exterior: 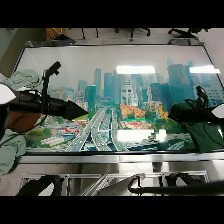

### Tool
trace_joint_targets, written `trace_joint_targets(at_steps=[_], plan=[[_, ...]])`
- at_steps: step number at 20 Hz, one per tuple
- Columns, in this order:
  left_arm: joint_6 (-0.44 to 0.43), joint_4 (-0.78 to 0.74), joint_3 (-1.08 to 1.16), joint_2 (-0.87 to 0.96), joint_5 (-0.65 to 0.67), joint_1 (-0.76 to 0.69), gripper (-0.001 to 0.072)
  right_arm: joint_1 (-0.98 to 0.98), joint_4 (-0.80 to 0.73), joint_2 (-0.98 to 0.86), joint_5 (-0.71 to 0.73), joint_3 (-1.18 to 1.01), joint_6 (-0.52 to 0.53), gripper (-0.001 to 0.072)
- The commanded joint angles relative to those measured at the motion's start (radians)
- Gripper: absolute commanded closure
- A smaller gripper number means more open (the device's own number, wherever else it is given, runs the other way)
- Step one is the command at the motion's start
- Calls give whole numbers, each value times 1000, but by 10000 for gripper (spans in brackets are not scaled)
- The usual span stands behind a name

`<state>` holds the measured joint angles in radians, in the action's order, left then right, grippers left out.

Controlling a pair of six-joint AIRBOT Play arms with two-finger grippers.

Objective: Fold the shirts.

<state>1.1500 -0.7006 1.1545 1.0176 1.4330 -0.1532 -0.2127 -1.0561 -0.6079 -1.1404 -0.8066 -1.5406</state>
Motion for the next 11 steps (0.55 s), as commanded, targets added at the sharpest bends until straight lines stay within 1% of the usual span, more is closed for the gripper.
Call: trace_joint_targets(at_steps=[1, 3, 11], plan=[[-9, -12, -155, -95, -111, -14, 695, 65, 8, 13, 26, 29, -2, 692], [-8, -11, -190, -125, -144, -14, 695, 64, 6, 13, 26, 29, -1, 692], [-5, -12, -194, -132, -160, -14, 695, 64, 6, 13, 26, 29, -1, 691]])
